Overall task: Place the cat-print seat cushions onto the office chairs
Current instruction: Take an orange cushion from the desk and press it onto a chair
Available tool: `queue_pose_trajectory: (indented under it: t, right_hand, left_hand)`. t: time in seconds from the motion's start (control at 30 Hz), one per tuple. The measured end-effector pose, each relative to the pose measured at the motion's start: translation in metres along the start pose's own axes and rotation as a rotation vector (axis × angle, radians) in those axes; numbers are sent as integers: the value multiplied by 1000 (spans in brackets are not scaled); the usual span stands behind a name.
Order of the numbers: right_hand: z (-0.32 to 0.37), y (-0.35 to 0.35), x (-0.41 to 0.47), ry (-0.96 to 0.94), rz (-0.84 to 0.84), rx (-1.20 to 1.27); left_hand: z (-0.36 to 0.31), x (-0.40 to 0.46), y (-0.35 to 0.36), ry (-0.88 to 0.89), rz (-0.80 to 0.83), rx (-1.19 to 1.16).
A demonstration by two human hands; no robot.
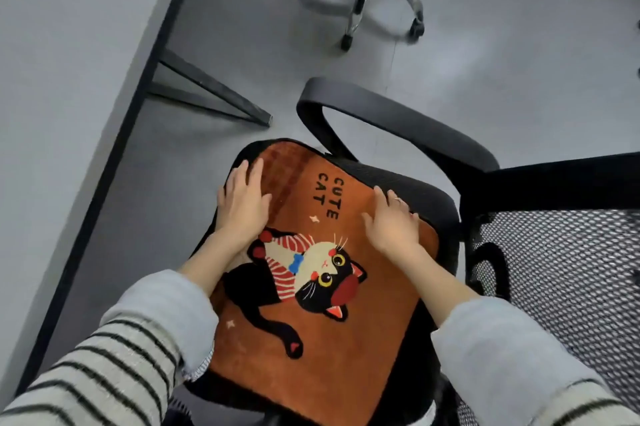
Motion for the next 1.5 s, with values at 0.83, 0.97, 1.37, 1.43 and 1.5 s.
queue_pose_trajectory:
  t: [0.83, 0.97, 1.37, 1.43, 1.5]
  right_hand:
    - [-54, 66, 8, 314, -341, 71]
    - [-57, 90, 15, 322, -477, 7]
    - [-25, 102, -5, -110, -430, -98]
    - [-30, 113, 1, -98, -511, -154]
    - [-35, 122, 8, -100, -574, -197]
  left_hand:
    - [-57, 19, 61, 115, -213, 208]
    - [-54, 23, 85, 80, -351, 236]
    - [-64, -46, 121, 264, -241, 241]
    - [-61, -41, 126, 282, -282, 259]
    - [-59, -37, 132, 278, -312, 265]
Point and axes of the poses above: each hand's wrist, its own x-axis towards the middle knuckle, its own y-axis out of the palm, z = x × y, the point moved 1 cm from there along x, towards the middle knuckle, and after that the axes turned 15 degrees about -y, right-handed, at the moved point
